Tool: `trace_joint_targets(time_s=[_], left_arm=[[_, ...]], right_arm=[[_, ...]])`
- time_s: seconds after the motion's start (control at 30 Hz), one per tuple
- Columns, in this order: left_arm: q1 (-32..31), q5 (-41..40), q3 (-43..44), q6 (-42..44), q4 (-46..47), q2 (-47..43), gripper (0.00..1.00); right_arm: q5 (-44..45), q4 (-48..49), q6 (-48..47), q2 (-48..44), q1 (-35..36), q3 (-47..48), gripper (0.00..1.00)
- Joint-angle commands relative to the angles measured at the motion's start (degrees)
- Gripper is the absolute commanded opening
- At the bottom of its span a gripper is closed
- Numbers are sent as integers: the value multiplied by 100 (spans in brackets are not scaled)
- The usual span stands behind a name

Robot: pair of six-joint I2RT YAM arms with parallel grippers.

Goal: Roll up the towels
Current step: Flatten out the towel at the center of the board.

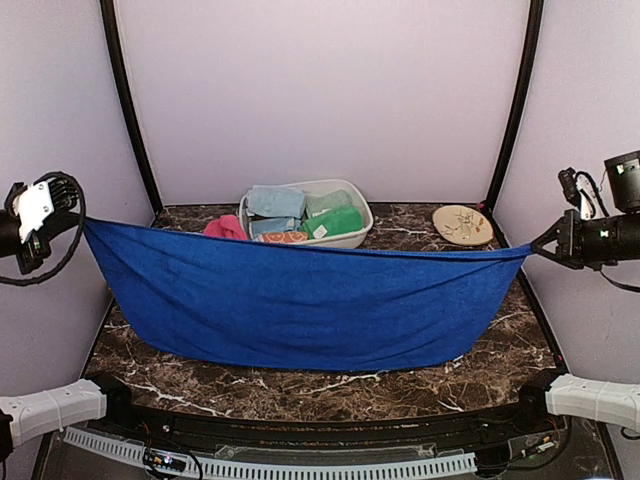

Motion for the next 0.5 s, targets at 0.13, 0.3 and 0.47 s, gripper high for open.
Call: trace_joint_targets(time_s=[0.13,0.3,0.47], left_arm=[[13,74,-1105,-296,-533,-379,0],[13,-453,-2736,-157,697,-345,0],[14,-1035,-4251,117,2599,54,0]], right_arm=[[167,255,159,150,-38,-845,0],[373,851,-44,832,-38,-1074,0],[478,1767,-307,1682,-59,-1544,0]])
